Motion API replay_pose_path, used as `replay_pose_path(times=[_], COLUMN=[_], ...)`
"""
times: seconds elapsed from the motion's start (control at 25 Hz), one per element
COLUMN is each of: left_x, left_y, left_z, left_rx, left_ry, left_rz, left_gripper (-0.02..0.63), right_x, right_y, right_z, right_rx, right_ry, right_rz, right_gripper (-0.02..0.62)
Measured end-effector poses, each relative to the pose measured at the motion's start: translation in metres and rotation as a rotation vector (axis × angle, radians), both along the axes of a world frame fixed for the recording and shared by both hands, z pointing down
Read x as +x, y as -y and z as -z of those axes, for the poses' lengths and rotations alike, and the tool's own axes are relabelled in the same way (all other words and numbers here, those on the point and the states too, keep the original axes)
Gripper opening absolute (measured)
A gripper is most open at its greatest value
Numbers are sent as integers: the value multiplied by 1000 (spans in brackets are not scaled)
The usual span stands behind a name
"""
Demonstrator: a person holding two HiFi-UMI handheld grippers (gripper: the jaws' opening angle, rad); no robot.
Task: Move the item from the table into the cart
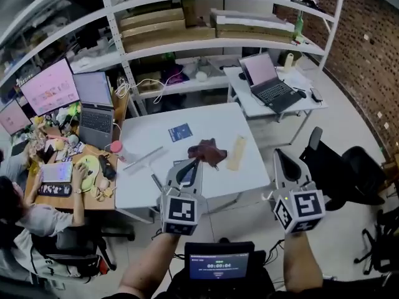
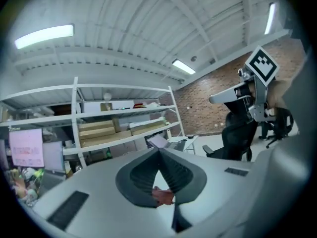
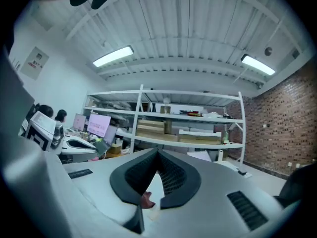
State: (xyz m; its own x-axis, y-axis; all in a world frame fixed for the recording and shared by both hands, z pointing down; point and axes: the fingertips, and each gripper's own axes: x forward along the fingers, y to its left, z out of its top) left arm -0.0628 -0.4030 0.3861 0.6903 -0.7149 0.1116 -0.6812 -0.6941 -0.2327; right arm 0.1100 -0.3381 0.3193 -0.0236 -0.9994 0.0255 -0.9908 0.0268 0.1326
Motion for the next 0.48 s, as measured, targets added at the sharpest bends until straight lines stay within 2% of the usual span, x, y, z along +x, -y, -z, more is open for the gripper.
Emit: replay_pose_path(times=[0.16, 0.32, 0.48], left_x=[-45, -67, -92], left_y=[52, 83, 123], left_z=[-6, -17, -25], left_rx=[-42, -138, -167], left_ry=[-17, -84, -119], left_rz=[129, 237, 382], left_gripper=[8, 8, 8], right_x=[-23, -36, -49], right_y=[75, 134, 190], right_z=[-13, -28, -40], right_rx=[-10, -35, -66], right_ry=[39, 52, 61], right_rz=[121, 238, 335], right_gripper=[11, 11, 11])
